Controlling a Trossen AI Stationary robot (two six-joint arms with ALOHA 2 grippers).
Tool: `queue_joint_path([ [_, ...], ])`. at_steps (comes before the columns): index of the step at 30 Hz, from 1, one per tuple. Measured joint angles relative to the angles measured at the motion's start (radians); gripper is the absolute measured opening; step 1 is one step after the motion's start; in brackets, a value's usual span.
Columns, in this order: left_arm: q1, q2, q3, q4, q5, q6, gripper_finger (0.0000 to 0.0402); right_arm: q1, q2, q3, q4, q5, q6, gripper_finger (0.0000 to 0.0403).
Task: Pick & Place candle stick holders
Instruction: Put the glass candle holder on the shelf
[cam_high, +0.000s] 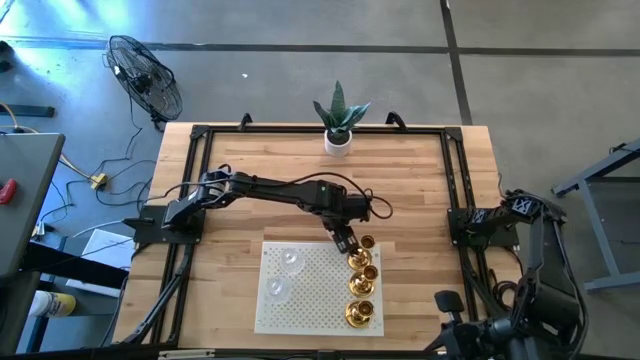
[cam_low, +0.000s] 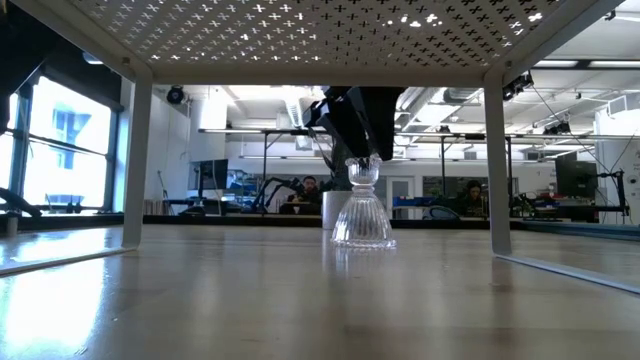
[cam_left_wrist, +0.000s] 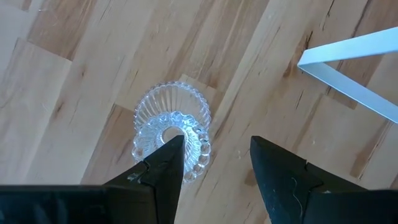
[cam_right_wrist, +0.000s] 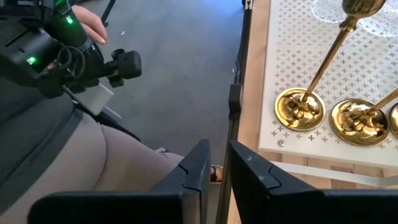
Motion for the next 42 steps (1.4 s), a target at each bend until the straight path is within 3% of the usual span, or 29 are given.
queue_joint_path([
  [10,0.001,0.0,0.0,0.001,0.095,-0.005,0.0179,0.0,0.0,0.0,-0.001,-0.005,-0.003,0.0047],
  [18,-0.001,0.0,0.0,0.003,0.063,-0.004,0.0179,0.0,0.0,0.0,-0.001,-0.004,-0.019,0.0049],
  [28,0.0,0.0,0.0,-0.011,0.051,0.012,0.0179,-0.001,0.0,0.0,-0.001,0.009,-0.145,0.0049],
  [35,0.0,0.0,0.0,-0.008,-0.016,0.081,0.0179,-0.021,0.0,0.0,-0.001,0.057,-0.282,0.0048],
  [42,0.0,0.0,0.0,-0.009,-0.016,0.062,0.0179,-0.055,0.0,0.0,-0.002,0.053,-0.299,0.0046],
])
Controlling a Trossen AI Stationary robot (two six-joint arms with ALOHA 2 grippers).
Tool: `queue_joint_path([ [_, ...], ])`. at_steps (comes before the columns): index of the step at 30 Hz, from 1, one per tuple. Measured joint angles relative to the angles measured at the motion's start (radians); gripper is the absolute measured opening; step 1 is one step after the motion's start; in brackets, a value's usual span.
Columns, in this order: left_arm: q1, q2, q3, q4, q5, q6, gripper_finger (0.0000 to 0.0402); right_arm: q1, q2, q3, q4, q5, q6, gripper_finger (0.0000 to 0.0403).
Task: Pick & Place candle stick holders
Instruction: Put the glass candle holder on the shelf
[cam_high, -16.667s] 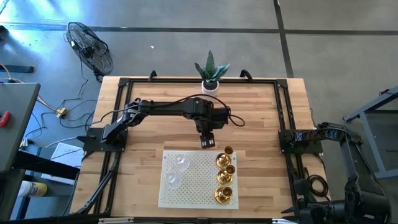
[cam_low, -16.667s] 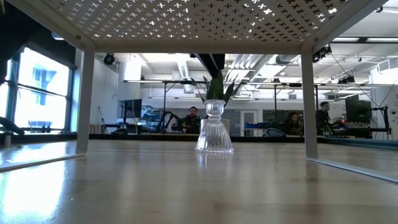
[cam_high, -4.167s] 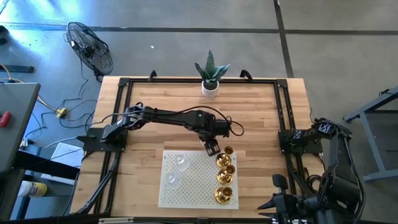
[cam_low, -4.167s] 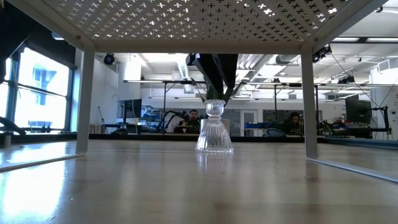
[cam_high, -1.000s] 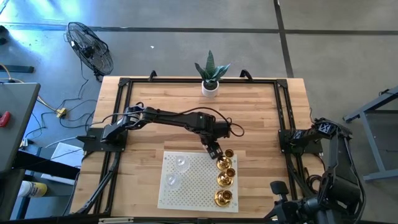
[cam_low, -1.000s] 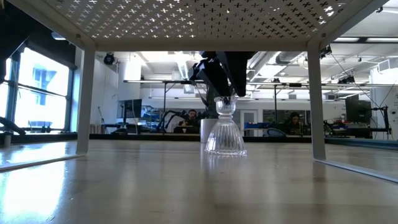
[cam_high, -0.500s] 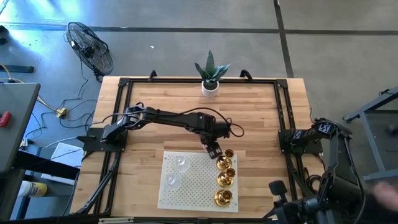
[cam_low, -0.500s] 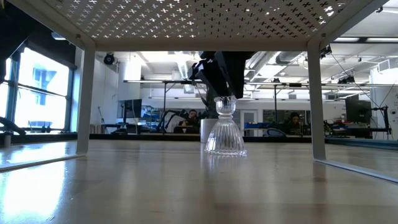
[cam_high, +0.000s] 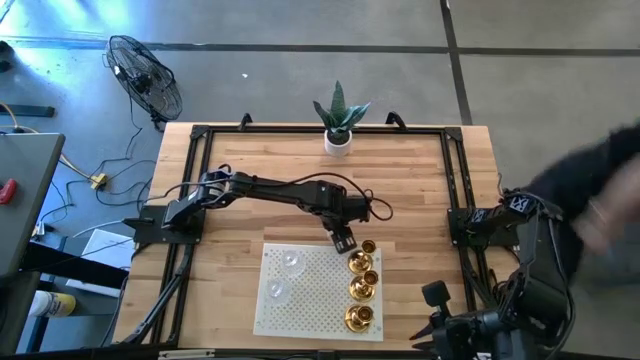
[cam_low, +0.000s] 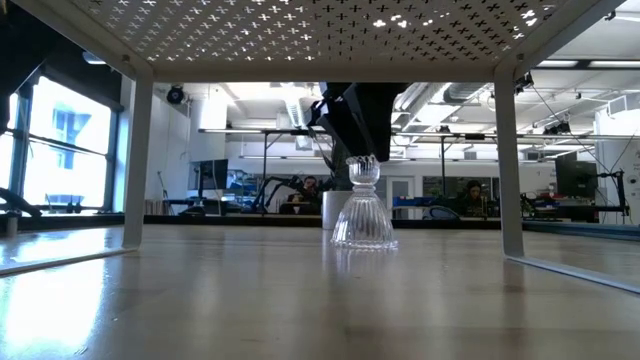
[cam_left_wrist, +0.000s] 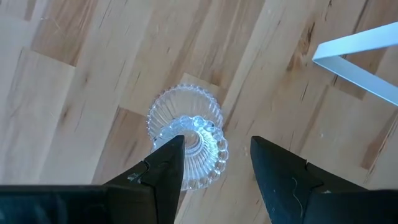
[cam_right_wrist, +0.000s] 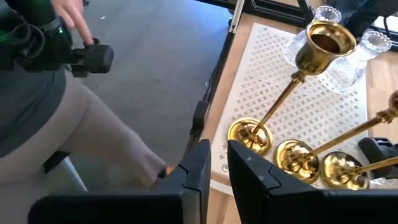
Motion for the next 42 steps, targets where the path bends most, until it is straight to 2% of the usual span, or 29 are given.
queue_joint_path([
  [7,0.001,-0.003,-0.048,0.02,0.045,-0.007,0.0179,0.004,0.0,0.0,0.0,0.004,0.002,0.0051],
  [16,0.0,-0.008,-0.099,0.063,0.049,-0.004,0.0176,0.018,0.0,0.0,0.0,0.103,0.005,0.0051],
  [20,0.001,-0.006,-0.1,0.065,0.045,-0.004,0.014,0.018,0.0,0.0,0.004,0.106,0.036,0.0053],
  [26,0.001,-0.005,-0.101,0.092,0.019,0.021,0.0027,0.018,0.004,0.0,0.063,0.117,0.073,0.0049],
  [34,0.0,-0.005,-0.094,0.096,-0.021,0.021,0.0025,0.031,0.046,0.0,0.113,0.125,0.073,0.0051],
  [42,0.002,0.013,0.109,-0.118,-0.13,0.06,0.0007,0.031,0.06,0.0,0.135,0.094,0.072,0.005],
])
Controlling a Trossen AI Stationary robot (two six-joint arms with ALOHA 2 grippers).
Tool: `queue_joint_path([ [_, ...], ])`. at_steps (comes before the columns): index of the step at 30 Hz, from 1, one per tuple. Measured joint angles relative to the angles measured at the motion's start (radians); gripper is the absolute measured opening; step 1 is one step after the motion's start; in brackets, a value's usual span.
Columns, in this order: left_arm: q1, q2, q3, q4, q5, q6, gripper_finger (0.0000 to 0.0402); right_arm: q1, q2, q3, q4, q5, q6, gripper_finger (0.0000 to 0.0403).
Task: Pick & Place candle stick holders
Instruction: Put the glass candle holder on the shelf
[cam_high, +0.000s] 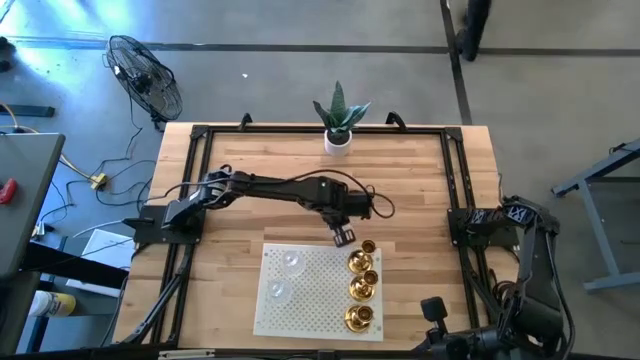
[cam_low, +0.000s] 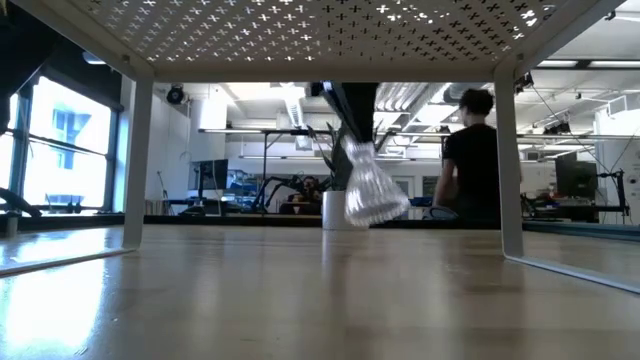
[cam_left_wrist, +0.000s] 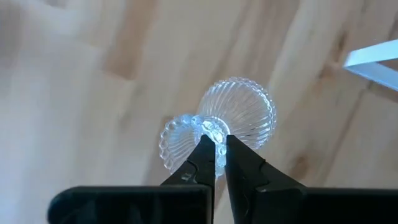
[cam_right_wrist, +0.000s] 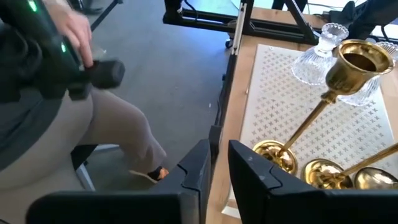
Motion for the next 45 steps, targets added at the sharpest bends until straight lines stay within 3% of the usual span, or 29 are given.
queue_joint_path([
  [6,0.014,-0.008,0.219,-0.227,-0.056,0.019,0.0007,0.0,0.0,0.0,-0.001,-0.004,-0.033,0.0048],
  [19,0.043,-0.23,0.217,-0.288,-0.118,0.018,0.0007,0.0,0.0,0.0,-0.043,0.002,-0.148,0.0049],
  [26,-0.022,-0.375,0.22,-0.276,-0.208,-0.018,0.0007,-0.009,0.0,0.0,-0.067,0.005,-0.166,0.0048],
  [34,-0.247,-0.532,0.222,-0.227,-0.449,-0.054,0.0007,-0.008,0.0,0.0,-0.081,0.04,-0.161,0.0046],
  [45,-0.706,-0.549,0.222,-0.202,-0.623,-0.097,0.0007,-0.006,0.0,0.0,-0.076,0.043,-0.078,0.0046],
])
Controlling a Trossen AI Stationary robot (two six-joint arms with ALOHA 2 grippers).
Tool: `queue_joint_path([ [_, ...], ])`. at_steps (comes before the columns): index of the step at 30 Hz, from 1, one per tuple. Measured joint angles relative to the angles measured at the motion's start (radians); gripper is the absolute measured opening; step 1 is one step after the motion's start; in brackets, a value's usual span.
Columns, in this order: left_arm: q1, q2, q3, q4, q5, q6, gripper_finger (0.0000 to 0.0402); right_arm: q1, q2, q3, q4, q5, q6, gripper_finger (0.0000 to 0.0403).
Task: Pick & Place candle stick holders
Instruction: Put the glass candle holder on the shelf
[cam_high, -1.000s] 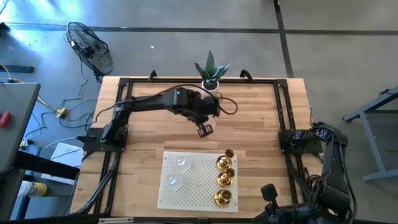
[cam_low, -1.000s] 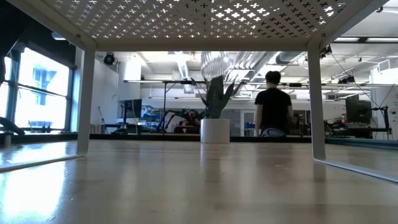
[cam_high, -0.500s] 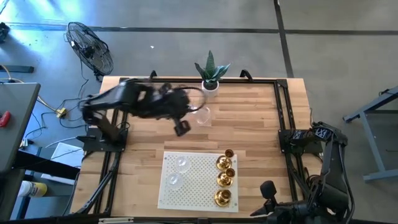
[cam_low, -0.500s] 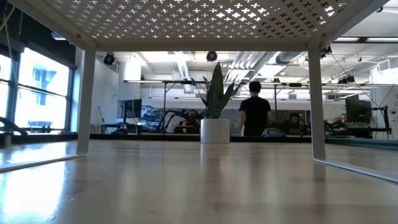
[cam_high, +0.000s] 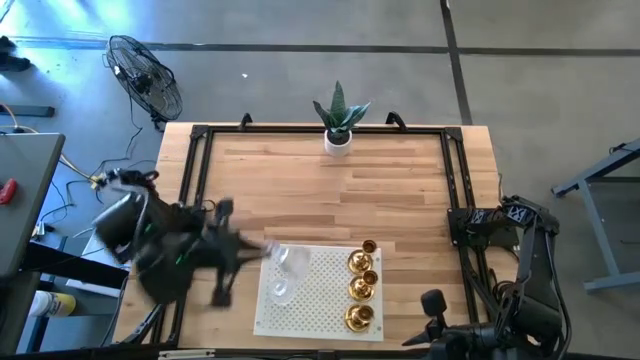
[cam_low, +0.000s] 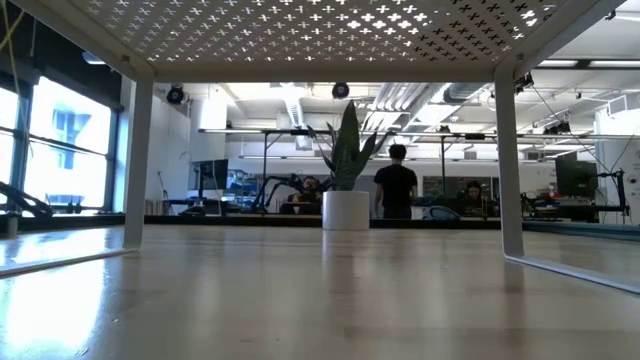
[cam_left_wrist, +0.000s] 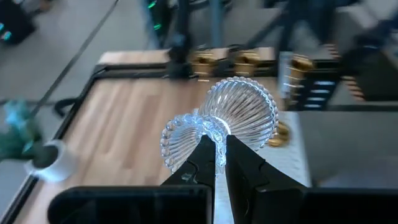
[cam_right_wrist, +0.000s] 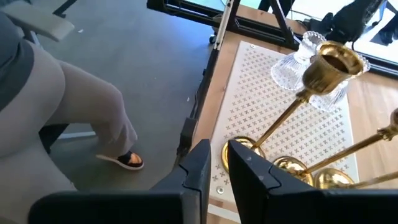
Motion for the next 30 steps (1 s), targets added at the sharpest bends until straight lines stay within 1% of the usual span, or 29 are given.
queue_joint_path([
  [2,-0.083,0.013,0.0,0.039,-0.03,0.009,0.0007,0.0,0.0,0.0,0.0,0.011,0.018,0.0047],
  [5,-0.192,0.033,0.0,0.127,-0.062,0.09,0.0007,0.0,0.0,0.0,0.0,0.022,0.035,0.005],
  [9,-0.303,0.082,0.0,0.215,-0.07,0.18,0.0007,0.0,0.0,0.0,0.006,0.023,0.037,0.0052],
  [11,-0.338,0.112,0.0,0.223,-0.111,0.188,0.0007,0.0,0.0,0.0,0.008,0.029,0.036,0.0052],
  [13,-0.356,0.143,0.0,0.214,-0.162,0.168,0.0007,0.0,0.0,0.0,0.008,0.036,0.03,0.0051],
  [17,-0.362,0.22,0.0,0.207,-0.166,0.122,0.0007,0.0,0.0,0.0,0.008,0.044,0.013,0.0052],
  [22,-0.362,0.293,0.0,0.186,-0.111,0.086,0.0007,0.0,0.0,0.0,0.008,0.047,0.011,0.0051],
  [26,-0.362,0.318,-0.001,0.076,-0.011,0.035,0.0007,0.0,0.0,0.0,0.008,0.051,0.02,0.0048],
  [29,-0.351,0.316,0.0,0.008,0.004,-0.012,0.0007,0.0,0.0,0.0,0.008,0.054,0.02,0.0048],
  [30,-0.339,0.313,0.0,-0.011,0.027,-0.016,0.0007,0.0,0.0,0.0,0.008,0.062,0.023,0.0049],
])
